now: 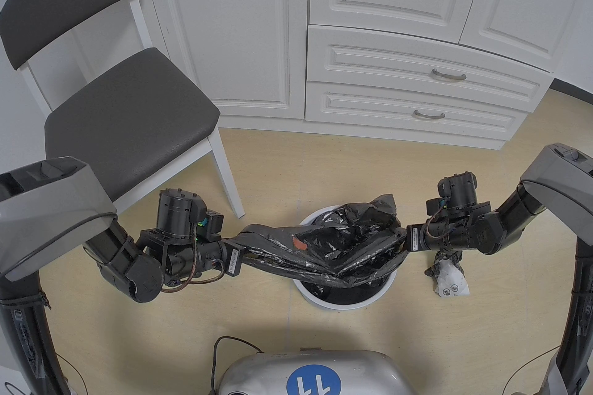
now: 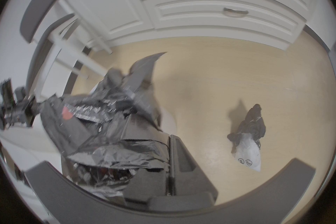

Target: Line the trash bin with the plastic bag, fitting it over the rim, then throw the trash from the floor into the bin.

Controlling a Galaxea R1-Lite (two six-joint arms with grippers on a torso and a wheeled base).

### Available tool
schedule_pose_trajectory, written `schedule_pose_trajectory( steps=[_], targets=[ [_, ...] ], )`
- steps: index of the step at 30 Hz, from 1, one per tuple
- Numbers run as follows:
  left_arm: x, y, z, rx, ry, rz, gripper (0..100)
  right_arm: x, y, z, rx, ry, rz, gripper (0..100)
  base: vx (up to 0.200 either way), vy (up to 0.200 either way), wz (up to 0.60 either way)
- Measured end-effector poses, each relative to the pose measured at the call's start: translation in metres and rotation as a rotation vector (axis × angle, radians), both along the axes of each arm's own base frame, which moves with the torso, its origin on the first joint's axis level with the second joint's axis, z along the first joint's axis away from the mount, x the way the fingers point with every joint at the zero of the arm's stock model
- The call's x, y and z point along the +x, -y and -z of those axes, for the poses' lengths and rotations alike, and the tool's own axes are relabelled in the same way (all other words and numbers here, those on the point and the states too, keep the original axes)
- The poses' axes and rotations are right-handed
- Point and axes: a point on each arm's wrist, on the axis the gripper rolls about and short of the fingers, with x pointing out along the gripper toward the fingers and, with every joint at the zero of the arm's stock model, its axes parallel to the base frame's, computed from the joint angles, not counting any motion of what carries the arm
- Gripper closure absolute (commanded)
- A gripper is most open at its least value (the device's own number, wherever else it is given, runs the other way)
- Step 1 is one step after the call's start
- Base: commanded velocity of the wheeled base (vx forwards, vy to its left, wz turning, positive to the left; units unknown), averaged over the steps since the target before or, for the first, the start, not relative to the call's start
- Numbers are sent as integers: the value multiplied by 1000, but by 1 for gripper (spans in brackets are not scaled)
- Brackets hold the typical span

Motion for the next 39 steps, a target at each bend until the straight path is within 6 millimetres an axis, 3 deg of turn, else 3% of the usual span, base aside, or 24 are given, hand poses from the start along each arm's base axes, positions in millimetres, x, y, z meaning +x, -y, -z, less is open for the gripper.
schedule_pose_trajectory(
  steps=[10, 15, 25, 39],
  targets=[
    [-1, 5, 4, -2, -3, 11, 100, 32, -6, -6, 5, 223, 147, 100, 0, 0, 0],
    [-2, 8, 5, -4, -4, 19, 100, 42, -13, 6, 27, 327, 159, 100, 0, 0, 0],
    [-3, 12, 7, -7, -2, 31, 100, 39, -40, 35, 150, 255, 110, 100, 0, 0, 0],
    [-1, 14, 7, -22, 26, 30, 100, 21, -69, 39, 242, 197, 9, 100, 0, 0, 0]
  ],
)
